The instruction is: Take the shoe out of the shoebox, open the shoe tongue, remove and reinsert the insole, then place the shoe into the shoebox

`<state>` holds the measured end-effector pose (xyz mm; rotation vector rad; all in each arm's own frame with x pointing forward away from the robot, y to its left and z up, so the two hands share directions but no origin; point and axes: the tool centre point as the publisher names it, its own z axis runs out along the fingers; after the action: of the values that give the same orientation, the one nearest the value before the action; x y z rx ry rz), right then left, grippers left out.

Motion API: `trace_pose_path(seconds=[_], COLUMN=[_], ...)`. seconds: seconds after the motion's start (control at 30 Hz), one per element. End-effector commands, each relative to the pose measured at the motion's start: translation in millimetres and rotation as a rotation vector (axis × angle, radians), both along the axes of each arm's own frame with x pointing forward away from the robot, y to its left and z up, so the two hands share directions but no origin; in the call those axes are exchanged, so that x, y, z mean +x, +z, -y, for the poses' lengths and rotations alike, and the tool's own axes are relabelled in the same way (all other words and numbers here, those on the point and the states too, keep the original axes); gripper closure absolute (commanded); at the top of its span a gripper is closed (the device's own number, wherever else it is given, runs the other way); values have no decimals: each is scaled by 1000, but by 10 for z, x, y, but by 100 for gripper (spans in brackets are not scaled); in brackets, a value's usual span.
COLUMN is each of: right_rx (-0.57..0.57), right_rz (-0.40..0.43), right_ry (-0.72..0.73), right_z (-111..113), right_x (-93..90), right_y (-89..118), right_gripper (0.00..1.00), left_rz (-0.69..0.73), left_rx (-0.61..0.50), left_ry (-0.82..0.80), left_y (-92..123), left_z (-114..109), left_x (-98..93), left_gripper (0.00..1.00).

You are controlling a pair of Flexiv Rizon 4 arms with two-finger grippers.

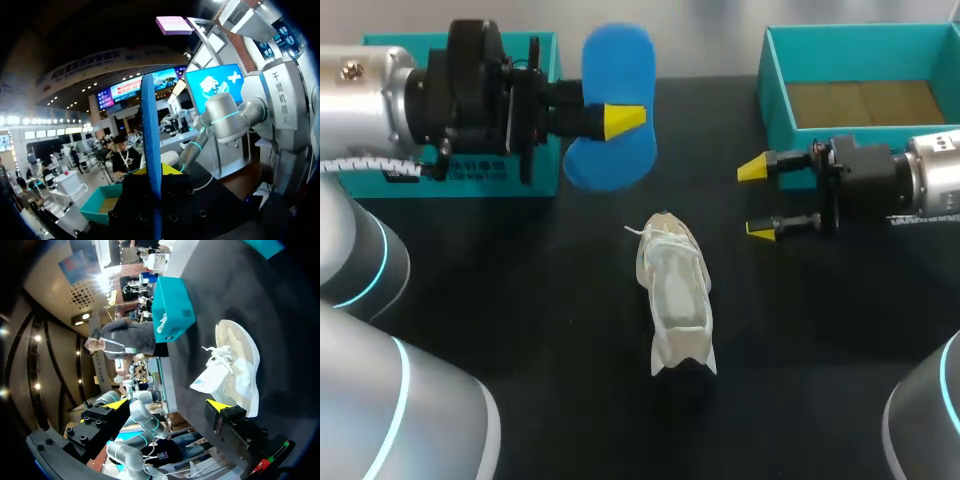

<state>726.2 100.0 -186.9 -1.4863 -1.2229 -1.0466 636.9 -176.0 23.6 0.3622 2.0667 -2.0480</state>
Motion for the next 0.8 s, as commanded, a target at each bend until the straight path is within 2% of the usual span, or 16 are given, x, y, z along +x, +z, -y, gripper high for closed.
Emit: trace_pose_path(seconds=[0.03,0.47,0.73,0.8], right_rx=[12,24,90,107], right_rz=[-1,7,-23,-26], right_ry=[4,6,13,15], right_z=[-53,-72,-63,-72], right_x=[79,109,262,278], right_y=[13,42,251,296], right_gripper=[0,0,0,0], left_rz=[536,536,814,929], left_rx=[77,77,-117,-88], left_ry=[20,20,65,52], left_y=[-178,-178,-634,-720], left_z=[-24,-24,-62,-48], left_x=[-6,-6,282,294], left_gripper=[100,100,100,100])
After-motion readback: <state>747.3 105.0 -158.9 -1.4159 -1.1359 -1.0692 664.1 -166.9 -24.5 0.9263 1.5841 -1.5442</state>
